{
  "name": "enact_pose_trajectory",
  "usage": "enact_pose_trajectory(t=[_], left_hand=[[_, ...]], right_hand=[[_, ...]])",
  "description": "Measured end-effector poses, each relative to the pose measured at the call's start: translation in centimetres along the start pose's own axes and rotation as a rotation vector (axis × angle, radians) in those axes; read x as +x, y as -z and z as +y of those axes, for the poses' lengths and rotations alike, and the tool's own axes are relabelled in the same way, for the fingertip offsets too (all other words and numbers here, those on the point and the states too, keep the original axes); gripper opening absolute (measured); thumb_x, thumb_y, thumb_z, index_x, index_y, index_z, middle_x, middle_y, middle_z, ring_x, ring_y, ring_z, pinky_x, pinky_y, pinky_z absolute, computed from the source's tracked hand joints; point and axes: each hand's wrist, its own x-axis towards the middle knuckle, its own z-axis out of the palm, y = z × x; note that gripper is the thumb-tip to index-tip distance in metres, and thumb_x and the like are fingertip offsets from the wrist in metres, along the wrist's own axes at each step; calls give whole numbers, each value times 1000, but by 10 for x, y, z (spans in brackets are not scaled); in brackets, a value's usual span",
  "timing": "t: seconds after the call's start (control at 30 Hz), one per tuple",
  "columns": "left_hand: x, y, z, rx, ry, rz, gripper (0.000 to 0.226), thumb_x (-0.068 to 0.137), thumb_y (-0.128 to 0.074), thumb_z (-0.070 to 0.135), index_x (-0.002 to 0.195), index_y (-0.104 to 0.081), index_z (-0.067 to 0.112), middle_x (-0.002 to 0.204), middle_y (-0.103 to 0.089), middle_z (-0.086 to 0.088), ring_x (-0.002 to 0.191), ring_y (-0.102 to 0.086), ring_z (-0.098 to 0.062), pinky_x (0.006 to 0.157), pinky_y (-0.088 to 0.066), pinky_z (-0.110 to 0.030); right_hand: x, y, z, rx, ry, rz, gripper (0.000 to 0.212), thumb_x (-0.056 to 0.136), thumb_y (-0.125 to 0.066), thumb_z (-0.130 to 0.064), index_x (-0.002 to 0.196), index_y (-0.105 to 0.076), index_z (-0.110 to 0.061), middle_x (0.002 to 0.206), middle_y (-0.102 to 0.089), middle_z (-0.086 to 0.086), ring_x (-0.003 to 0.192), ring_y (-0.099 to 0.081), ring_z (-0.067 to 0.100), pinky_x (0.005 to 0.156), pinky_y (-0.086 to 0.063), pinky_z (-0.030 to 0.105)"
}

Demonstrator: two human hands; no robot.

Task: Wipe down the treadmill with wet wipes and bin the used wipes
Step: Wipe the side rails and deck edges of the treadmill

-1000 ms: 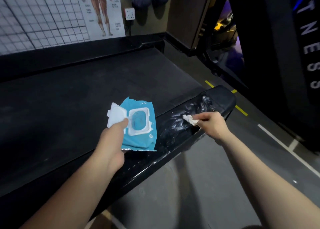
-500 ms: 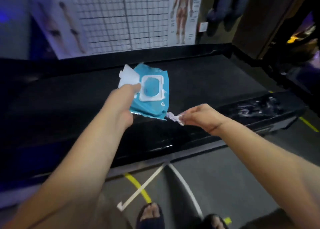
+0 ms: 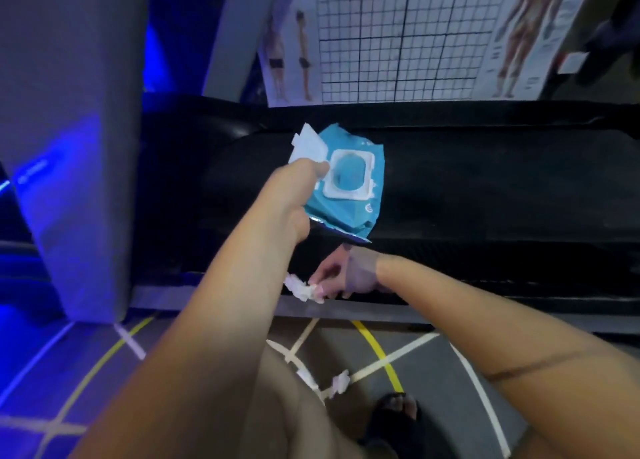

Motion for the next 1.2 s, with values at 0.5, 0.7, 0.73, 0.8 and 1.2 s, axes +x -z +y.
enact_pose_trajectory(t=[0.5,0.7,0.73,0.8,1.2], left_hand=[[-11,-79,7,-28,29,-272,15,99,-67,15,114,-69,13,98,-79,-10,85,-77,-27,71,-64,-36],[-40,-151,-10,31,30,-468,28,94,-72,19,121,-71,14,90,-80,-5,65,-76,-17,52,-55,-25],[-46,-163,-16,55,32,-500,28,92,-72,19,120,-72,15,89,-80,-5,68,-77,-19,56,-57,-27],[-61,-188,-29,112,29,-570,26,90,-72,15,116,-74,17,87,-81,-4,77,-77,-24,66,-60,-33],[-156,-283,-122,275,148,-922,42,86,-72,-9,122,-70,12,99,-79,-13,62,-74,-15,51,-56,-25]], right_hand=[[-129,136,19,483,-60,945,14,98,-62,-6,108,-71,-4,79,-70,7,56,-60,7,58,-53,24],[-244,160,9,245,108,1376,14,97,-66,-24,108,-76,-23,86,-73,-5,70,-63,7,68,-54,27],[-261,158,10,128,117,1397,15,97,-67,-26,109,-76,-25,84,-71,-8,70,-62,6,69,-53,24],[-291,152,15,-92,108,1432,16,95,-69,-26,110,-76,-26,89,-66,-11,69,-59,4,69,-48,17],[-420,102,97,-239,-501,1190,19,72,-89,-32,85,-77,-34,91,-55,-2,76,-57,8,70,-43,26]])
